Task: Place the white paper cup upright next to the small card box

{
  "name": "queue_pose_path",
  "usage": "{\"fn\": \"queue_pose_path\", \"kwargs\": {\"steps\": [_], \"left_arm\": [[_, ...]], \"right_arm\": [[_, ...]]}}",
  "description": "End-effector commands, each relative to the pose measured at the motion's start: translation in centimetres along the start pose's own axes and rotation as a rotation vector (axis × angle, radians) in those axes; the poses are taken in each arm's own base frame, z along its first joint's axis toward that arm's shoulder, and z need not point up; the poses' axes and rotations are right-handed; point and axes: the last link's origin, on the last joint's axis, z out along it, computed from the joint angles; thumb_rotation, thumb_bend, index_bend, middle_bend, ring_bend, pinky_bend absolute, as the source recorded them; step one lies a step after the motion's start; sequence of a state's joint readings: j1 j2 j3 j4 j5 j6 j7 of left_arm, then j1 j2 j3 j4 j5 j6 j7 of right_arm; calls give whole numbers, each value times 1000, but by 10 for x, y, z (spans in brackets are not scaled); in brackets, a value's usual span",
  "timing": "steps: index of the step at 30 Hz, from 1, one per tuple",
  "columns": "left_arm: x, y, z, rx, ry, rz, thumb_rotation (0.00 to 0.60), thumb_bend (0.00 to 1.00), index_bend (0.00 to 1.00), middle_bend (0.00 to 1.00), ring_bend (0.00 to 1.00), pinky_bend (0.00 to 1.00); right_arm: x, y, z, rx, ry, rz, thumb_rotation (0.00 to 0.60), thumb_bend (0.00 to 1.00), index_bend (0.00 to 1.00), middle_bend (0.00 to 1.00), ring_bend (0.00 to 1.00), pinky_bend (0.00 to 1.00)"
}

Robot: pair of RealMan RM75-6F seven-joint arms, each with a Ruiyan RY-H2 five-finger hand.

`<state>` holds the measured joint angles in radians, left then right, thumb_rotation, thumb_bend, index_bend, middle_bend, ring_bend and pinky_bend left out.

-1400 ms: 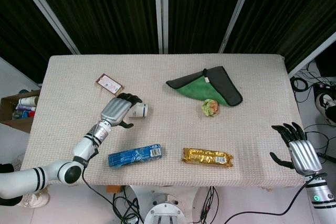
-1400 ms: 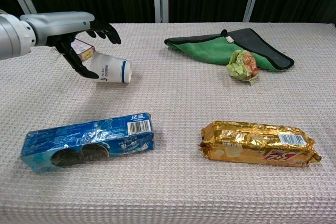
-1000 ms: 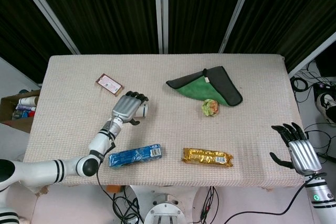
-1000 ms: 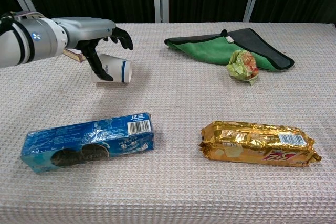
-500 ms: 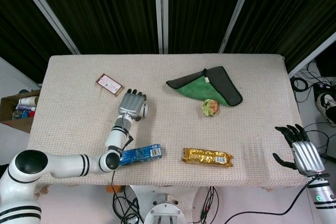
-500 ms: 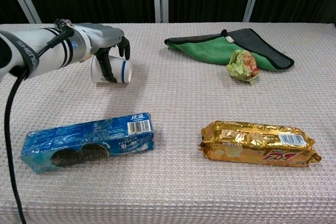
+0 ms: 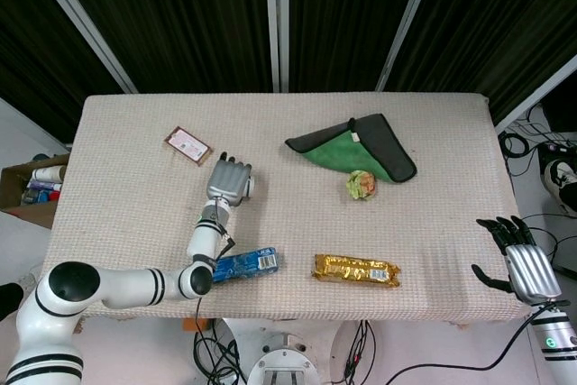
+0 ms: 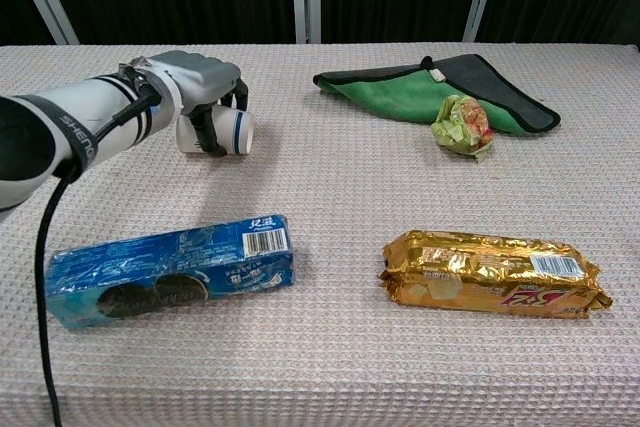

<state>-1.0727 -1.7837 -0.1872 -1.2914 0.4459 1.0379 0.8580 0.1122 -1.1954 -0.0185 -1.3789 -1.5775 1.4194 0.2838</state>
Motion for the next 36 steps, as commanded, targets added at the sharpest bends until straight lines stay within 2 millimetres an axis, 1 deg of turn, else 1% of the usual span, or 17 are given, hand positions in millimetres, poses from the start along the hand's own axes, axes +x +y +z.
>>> {"fn": "queue_pose_path", "kwargs": {"steps": [1, 2, 3, 6, 12, 16, 18, 21, 25, 29, 32, 36], "left_arm": [[-1, -11, -9, -42, 78, -302, 600, 435, 427, 444, 260, 160], [-1, -12, -11, -57, 88, -394, 600, 434, 418, 444, 260, 160], [-2, -14, -14, -73, 94, -541, 600, 434, 405, 444, 260, 161], [-8, -19, -17, -113, 101, -787, 600, 431, 398, 445, 260, 162], [-21, -28, -15, -128, 157, -1111, 600, 430, 406, 441, 260, 161], [-31, -34, -12, -105, 184, -1202, 600, 430, 401, 439, 259, 161], [-36, -36, -11, -100, 187, -1210, 600, 429, 394, 437, 258, 161], [-46, -40, -10, -91, 184, -1161, 600, 428, 386, 422, 244, 160], [-57, -46, -11, -65, 221, -1018, 600, 422, 377, 412, 234, 152], [-62, -52, -13, -49, 240, -926, 600, 421, 365, 401, 232, 148], [-63, -58, -15, -40, 238, -839, 600, 417, 339, 367, 210, 147], [-65, -66, -19, -13, 225, -786, 600, 412, 280, 321, 183, 145]], "right_arm": [[0, 0, 0, 0, 1, 1, 600, 192, 170, 210, 74, 93], [0, 0, 0, 0, 1, 1, 600, 191, 170, 210, 74, 93], [0, 0, 0, 0, 1, 1, 600, 192, 170, 210, 74, 93], [-1, 0, 1, -1, -1, -2, 600, 191, 170, 210, 75, 94], [-1, -3, 4, 4, -6, -7, 600, 192, 170, 210, 75, 93], [0, -3, 3, -4, -9, -13, 600, 192, 170, 210, 75, 93], [0, -2, 3, -8, -8, -12, 600, 192, 170, 210, 75, 93], [0, -2, 3, -9, -8, -12, 600, 192, 170, 210, 75, 93], [0, -4, 4, -5, -8, -12, 600, 191, 170, 210, 75, 93], [0, -4, 3, -5, -4, -13, 600, 192, 170, 210, 75, 94], [1, -4, 2, -5, -2, -13, 600, 192, 170, 210, 75, 93], [0, -5, 1, -1, 1, -11, 600, 191, 170, 210, 75, 93]]}}
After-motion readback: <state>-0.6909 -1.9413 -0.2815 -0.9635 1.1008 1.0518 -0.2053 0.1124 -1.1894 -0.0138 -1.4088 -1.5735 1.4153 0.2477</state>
